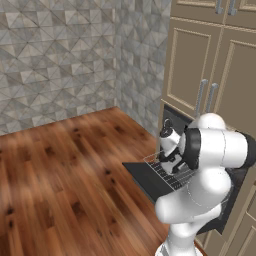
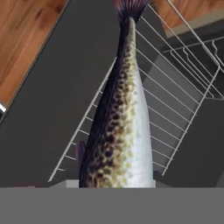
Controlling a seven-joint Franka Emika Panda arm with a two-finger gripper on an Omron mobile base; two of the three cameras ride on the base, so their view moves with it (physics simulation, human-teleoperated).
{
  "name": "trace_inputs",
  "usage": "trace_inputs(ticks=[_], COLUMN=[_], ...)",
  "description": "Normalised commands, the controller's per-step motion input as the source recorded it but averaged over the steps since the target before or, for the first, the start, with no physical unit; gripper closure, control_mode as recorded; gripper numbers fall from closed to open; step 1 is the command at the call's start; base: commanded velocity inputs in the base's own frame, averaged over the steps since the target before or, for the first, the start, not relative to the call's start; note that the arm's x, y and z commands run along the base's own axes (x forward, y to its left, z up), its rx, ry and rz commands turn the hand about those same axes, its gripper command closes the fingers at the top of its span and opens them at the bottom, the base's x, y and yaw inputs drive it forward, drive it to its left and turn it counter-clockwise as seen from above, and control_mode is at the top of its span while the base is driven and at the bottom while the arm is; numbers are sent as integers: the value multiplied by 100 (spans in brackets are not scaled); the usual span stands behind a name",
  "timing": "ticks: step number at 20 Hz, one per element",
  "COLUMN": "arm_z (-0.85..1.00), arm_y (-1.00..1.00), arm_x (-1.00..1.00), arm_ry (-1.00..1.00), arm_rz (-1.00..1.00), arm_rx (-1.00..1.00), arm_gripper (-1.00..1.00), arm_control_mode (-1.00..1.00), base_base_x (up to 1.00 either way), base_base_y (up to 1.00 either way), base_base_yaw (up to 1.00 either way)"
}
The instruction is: Place the fish on the rack of the oven, and slide the rack back inside. Close the oven door.
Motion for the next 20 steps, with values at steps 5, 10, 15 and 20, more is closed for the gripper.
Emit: trace_inputs(ticks=[5, 10, 15, 20], arm_z=[-27, -28, -15, -12], arm_y=[-14, -12, -1, -5], arm_x=[24, 23, 11, 16], arm_ry=[-16, -9, 0, 0], arm_rz=[-21, -15, -6, -1], arm_rx=[1, 0, 6, 8], arm_gripper=[100, 100, 100, 100], arm_control_mode=[-100, -100, -100, -100], base_base_x=[0, 0, 0, 0], base_base_y=[0, 0, 0, 0], base_base_yaw=[0, 0, 0, 0])
